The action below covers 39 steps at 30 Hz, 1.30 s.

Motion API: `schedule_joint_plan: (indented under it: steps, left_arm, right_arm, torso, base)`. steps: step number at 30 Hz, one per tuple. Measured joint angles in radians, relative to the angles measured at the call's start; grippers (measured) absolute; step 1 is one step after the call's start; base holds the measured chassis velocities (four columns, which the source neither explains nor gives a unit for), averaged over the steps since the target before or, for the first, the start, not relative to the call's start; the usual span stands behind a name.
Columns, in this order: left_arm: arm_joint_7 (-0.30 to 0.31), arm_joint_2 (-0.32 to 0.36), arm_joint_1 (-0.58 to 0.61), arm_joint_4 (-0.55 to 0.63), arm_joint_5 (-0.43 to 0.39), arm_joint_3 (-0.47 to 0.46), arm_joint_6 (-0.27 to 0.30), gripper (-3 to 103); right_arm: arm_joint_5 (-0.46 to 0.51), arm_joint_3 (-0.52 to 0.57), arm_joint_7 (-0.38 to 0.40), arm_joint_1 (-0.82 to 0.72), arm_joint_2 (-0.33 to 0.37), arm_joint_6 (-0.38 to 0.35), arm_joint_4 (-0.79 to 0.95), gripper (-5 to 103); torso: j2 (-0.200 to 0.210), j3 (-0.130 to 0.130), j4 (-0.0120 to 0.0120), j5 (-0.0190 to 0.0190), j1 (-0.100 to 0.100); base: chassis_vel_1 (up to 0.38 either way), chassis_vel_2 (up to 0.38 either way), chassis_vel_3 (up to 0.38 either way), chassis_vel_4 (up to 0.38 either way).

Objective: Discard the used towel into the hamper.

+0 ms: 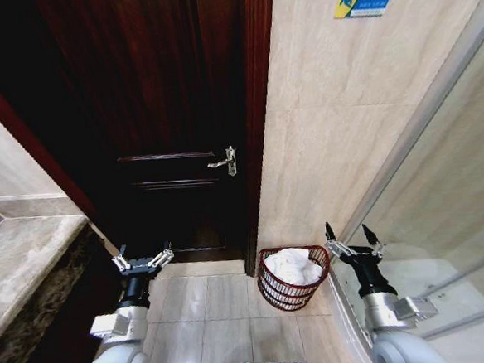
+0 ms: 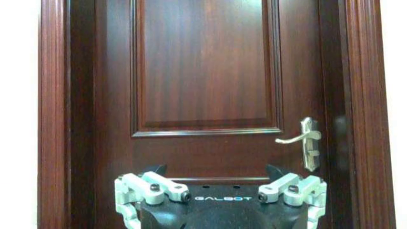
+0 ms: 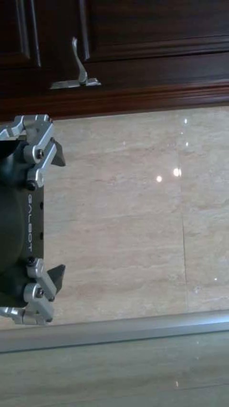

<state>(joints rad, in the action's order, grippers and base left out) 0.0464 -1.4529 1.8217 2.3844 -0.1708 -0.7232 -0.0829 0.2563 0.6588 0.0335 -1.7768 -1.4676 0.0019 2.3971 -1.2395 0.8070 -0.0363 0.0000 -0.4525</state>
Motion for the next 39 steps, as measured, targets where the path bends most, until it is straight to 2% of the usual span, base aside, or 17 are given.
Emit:
schedule_joint_plan:
  steps: [22, 27, 39]
  left_arm:
    - [0.006, -0.005, 0.001, -0.009, 0.002, 0.0, -0.013, 100]
    - [0.013, -0.008, 0.01, -0.003, -0.006, 0.005, -0.017, 100]
    - [0.021, -0.012, 0.014, -0.007, -0.015, 0.012, -0.038, 100]
  right_arm:
    - [-0.001, -0.003, 0.0, -0.001, -0.003, 0.001, 0.006, 100]
    - [0.0, -0.003, -0.001, -0.008, -0.004, -0.004, 0.012, 100]
    - [0.003, -0.006, -0.008, -0.018, 0.002, -0.026, 0.039, 100]
  torso:
    - [-0.116, 0.063, 0.0, 0.0, -0.053]
    - [-0.129, 0.07, 0.0, 0.0001, -0.059]
    - [-0.128, 0.07, 0.0, 0.0, -0.058]
  base:
    - [0.0, 0.0, 0.0, 0.0]
    - [0.0, 0.0, 0.0, 0.0]
    - [0.0, 0.0, 0.0, 0.0]
